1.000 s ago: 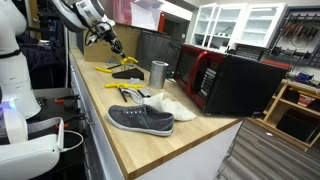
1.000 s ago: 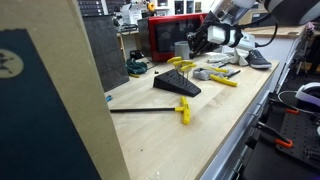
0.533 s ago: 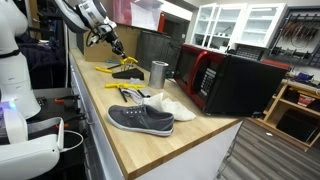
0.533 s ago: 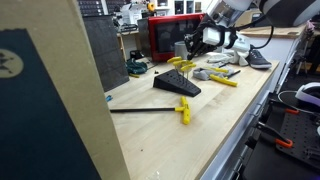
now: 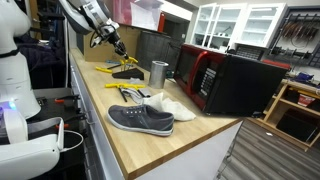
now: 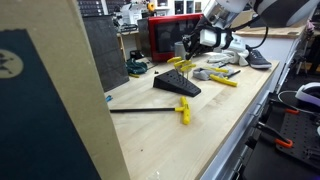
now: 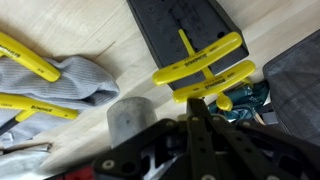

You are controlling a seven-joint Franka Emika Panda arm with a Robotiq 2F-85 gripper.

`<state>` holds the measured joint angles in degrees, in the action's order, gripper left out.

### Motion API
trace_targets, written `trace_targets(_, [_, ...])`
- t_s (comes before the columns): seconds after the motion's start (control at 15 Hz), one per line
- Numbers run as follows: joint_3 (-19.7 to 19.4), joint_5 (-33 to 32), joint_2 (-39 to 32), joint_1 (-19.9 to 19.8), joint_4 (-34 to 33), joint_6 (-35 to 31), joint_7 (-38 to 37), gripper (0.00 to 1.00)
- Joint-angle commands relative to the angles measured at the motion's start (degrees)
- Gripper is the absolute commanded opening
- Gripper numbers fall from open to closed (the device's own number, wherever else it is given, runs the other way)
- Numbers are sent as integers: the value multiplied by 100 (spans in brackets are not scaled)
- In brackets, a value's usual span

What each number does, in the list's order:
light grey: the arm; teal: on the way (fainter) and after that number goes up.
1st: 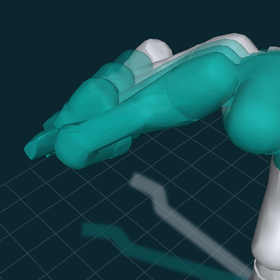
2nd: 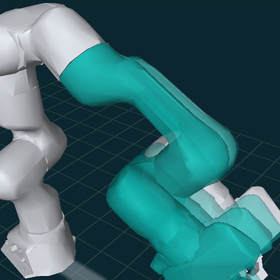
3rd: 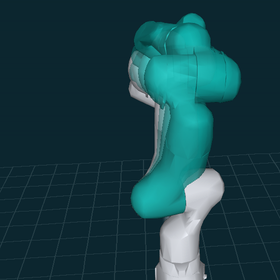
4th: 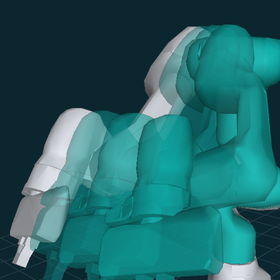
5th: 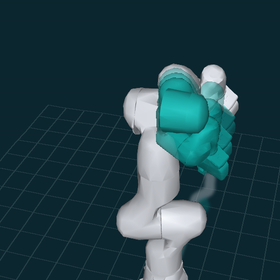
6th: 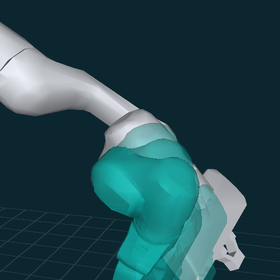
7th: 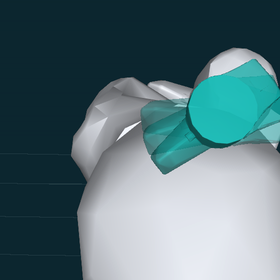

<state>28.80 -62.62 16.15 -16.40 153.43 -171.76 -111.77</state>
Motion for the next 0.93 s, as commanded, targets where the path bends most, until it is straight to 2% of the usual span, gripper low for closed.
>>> trace_targets(0.0, [170,-315,-142,-188,-135,-63,-281,0])
trace_targets(0.2, [196,-421,-45,-196,-144,-75,-265,0])
trace_targets(0.27, [189,-417,-11,-177,-140,-90,-254,26])
trace_targets(0.4, [144,-298,112,-94,-127,-169,-216,32])
trace_targets(0.67, [57,-83,468,56,-115,-357,-177,63])
trace_targets(0.87, [55,10,613,13,-229,-421,-262,85])
